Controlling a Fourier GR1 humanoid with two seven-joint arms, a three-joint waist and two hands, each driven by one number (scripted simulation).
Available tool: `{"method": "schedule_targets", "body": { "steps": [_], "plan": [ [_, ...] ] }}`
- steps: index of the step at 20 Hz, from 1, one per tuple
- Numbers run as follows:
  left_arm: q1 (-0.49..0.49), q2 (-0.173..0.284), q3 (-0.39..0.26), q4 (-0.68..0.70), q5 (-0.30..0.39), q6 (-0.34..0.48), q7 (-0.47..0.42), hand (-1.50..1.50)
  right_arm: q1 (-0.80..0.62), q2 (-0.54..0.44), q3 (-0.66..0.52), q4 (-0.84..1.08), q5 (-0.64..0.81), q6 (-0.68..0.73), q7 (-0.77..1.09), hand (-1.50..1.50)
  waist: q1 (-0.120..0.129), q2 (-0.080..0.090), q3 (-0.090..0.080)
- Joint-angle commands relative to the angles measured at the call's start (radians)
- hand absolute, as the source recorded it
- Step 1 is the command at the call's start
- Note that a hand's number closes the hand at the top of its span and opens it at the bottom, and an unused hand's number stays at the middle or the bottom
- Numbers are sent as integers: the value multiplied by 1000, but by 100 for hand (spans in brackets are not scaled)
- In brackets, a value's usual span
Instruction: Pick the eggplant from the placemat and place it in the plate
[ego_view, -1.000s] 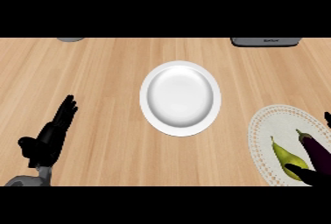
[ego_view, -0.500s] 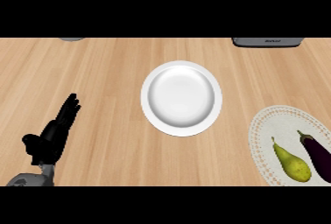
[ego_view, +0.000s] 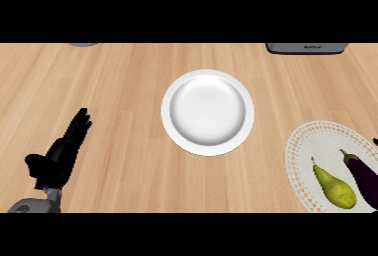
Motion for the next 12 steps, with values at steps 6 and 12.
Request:
{"method": "schedule_targets", "body": {
  "steps": [6,12],
  "plan": [
    [-8,-7,42,-6,-34,-49,26,0,-71,38,-17,131,102,155,6,-150,0,0,0],
    [16,-83,36,-36,-94,-17,36,0,-138,114,-46,228,178,205,-34,-150,1,0,0]
  ]
}}
